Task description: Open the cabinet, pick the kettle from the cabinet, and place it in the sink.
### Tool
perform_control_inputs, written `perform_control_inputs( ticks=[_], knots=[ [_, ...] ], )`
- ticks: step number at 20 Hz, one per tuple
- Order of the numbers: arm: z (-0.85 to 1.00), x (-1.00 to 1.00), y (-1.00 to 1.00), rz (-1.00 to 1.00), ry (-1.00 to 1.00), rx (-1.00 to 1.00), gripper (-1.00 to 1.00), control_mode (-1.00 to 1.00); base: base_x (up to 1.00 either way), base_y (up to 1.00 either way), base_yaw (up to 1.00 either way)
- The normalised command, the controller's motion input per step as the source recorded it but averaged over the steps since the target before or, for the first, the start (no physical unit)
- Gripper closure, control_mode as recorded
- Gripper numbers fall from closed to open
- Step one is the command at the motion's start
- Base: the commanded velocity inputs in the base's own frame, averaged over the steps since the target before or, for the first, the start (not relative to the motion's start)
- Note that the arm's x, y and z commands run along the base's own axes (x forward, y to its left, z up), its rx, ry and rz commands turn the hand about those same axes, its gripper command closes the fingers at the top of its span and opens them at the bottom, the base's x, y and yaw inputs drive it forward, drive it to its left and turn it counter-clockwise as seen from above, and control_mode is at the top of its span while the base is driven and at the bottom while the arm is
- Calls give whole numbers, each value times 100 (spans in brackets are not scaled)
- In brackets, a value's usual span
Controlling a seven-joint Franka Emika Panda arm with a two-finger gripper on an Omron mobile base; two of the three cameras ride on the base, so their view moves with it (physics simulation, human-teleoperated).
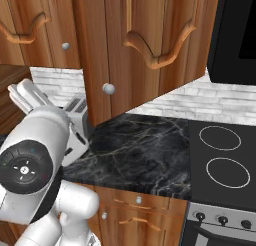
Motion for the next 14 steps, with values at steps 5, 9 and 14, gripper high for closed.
perform_control_inputs(
  ticks=[5, 9, 14],
  knots=[
    [5, 2, 41, -17, 9, 10, -100, -100, 0, 0, 0],
    [0, 27, 33, -27, 8, 10, -100, -100, 0, 0, 0],
    [-1, 44, 20, -27, 0, 9, -100, -100, 0, 0, 0]
  ],
)
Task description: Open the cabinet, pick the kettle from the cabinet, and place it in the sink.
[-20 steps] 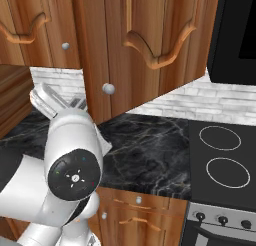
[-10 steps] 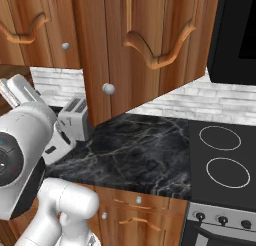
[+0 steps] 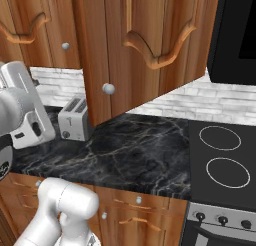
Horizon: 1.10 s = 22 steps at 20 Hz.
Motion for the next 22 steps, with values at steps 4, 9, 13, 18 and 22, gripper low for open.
perform_control_inputs(
  ticks=[4, 9, 13, 18, 22],
  knots=[
    [0, 51, 11, -26, 0, 5, -100, -100, 0, 0, 0],
    [0, 50, 3, -25, 0, 7, -100, -100, 0, 0, 0],
    [0, 47, 0, -23, 0, 1, -100, -100, 0, 0, 0],
    [0, 38, -14, -22, 0, 0, -100, -100, 0, 0, 0],
    [1, 27, -28, -11, -2, 0, -100, -100, 0, 0, 0]
  ],
)
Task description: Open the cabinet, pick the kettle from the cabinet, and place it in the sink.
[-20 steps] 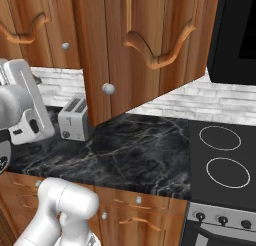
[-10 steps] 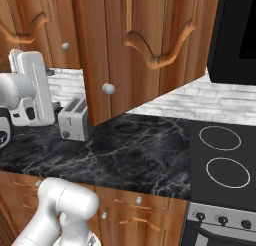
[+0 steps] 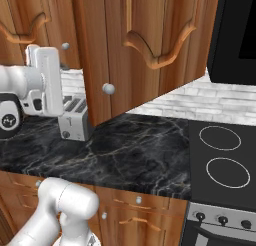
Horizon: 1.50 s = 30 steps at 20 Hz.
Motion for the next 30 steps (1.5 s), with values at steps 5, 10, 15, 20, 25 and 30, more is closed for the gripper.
perform_control_inputs(
  ticks=[5, 10, 15, 20, 25, 30],
  knots=[
    [0, 17, -27, -17, -3, 0, -100, -100, 0, 0, 0],
    [-2, 9, -20, -30, -8, 0, -100, -100, 0, 0, 0],
    [-3, 0, -24, -39, -10, 0, -100, -100, 0, 0, 0],
    [0, 2, -28, -40, -4, 0, -100, -100, 0, 0, 0],
    [1, -8, -29, -29, -7, 1, -100, -100, 0, 0, 0],
    [0, -20, -32, -24, 0, 2, -100, -100, 0, 0, 0]
  ],
)
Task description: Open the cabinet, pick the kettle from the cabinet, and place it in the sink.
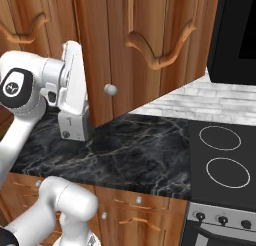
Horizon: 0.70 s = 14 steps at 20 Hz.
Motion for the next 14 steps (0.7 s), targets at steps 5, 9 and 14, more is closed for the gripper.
perform_control_inputs(
  ticks=[5, 9, 14],
  knots=[
    [0, -30, -36, -21, -4, 5, -100, -100, 0, 0, 0],
    [0, -34, -43, -14, -4, 9, -100, -100, 0, 0, 0],
    [0, -21, -57, -3, -5, 2, -100, -100, 0, 0, 0]
  ],
)
